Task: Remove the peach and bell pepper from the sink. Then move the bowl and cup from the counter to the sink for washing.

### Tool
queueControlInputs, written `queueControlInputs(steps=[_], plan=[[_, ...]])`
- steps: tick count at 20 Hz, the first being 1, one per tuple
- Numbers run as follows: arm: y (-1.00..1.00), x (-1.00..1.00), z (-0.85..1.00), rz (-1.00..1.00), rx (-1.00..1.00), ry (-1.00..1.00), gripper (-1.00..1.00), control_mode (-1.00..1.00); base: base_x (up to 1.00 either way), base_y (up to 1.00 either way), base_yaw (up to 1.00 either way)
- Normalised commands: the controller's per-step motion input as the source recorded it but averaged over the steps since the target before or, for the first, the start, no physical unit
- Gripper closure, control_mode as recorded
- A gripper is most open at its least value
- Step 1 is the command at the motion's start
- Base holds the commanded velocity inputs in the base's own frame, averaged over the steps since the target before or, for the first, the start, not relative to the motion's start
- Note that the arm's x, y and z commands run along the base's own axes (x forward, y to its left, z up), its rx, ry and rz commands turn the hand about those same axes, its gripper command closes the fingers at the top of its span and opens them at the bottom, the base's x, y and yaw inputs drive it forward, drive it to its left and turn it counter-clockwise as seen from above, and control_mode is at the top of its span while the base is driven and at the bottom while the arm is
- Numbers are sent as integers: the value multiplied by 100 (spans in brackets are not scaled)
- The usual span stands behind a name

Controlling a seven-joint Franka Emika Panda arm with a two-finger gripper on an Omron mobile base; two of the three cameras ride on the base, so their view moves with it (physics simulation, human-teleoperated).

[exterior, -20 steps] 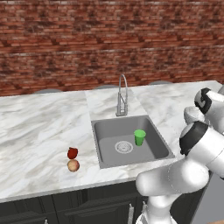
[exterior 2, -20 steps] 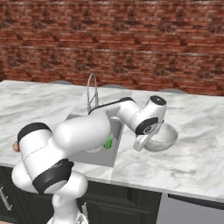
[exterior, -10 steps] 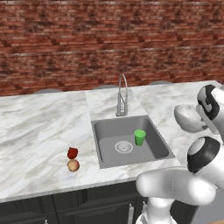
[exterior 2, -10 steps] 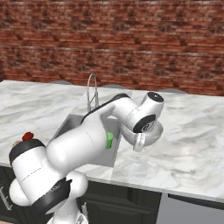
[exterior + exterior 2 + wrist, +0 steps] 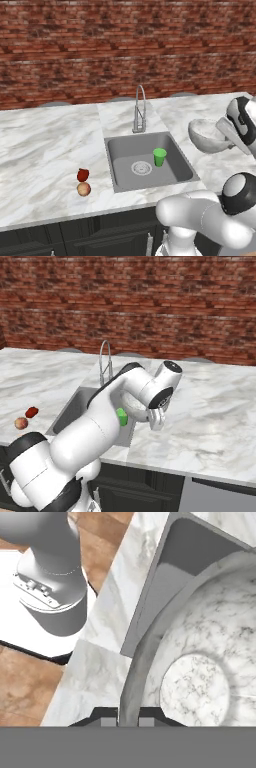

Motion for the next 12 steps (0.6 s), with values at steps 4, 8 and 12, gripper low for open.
queueControlInputs(steps=[4,8,12], plan=[[30,0,-1,29,0,-4,100,-100,0,0,0],[32,1,-1,25,0,-3,100,-100,0,0,0],[32,3,0,24,0,-1,100,-100,0,0,0]])
